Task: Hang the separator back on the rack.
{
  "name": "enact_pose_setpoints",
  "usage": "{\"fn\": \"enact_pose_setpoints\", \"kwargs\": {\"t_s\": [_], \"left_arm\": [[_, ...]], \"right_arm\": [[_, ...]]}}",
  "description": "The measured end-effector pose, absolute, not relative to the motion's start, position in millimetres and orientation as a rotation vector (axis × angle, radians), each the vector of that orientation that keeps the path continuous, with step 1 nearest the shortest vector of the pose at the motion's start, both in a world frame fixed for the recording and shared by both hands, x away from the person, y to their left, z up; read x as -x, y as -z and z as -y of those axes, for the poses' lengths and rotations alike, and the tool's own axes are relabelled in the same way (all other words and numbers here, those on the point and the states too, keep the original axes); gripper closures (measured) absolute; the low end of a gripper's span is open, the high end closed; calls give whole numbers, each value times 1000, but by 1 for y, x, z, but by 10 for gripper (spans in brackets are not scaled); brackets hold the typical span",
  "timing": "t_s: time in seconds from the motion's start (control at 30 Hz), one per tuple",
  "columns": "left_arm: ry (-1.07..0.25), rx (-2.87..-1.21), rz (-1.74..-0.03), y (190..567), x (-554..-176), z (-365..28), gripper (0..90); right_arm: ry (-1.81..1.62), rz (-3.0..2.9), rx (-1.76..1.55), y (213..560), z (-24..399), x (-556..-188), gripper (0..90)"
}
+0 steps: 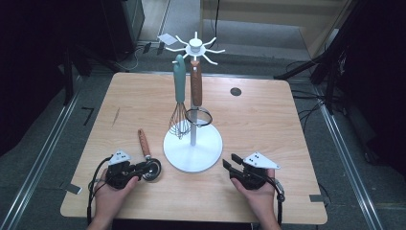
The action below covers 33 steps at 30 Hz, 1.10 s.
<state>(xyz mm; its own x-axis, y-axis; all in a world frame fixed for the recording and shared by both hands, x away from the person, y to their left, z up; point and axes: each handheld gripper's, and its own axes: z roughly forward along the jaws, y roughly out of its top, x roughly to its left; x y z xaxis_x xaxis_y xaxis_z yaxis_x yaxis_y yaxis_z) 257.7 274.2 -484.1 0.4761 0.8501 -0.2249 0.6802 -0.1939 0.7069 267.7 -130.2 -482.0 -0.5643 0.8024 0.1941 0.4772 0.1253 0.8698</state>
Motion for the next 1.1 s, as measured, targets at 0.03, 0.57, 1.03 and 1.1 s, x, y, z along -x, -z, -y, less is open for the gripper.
{"fn": "enact_pose_setpoints", "kwargs": {"t_s": [0.03, 0.57, 1.03, 1.1], "left_arm": [[-275, -1945, -1272, 484, -256, -271, 733], [-209, -2010, -1155, 485, -236, -224, 678], [-161, -1872, -1086, 473, -238, -245, 631], [-184, -1863, -1112, 472, -240, -254, 670]], "right_arm": [[-1415, -2092, -1239, 482, 129, -267, 572], [-1465, -2178, -1142, 481, 98, -254, 571], [-1579, -2315, -1079, 477, 38, -248, 883], [-1547, -2356, -1058, 480, 22, -249, 900]]}}
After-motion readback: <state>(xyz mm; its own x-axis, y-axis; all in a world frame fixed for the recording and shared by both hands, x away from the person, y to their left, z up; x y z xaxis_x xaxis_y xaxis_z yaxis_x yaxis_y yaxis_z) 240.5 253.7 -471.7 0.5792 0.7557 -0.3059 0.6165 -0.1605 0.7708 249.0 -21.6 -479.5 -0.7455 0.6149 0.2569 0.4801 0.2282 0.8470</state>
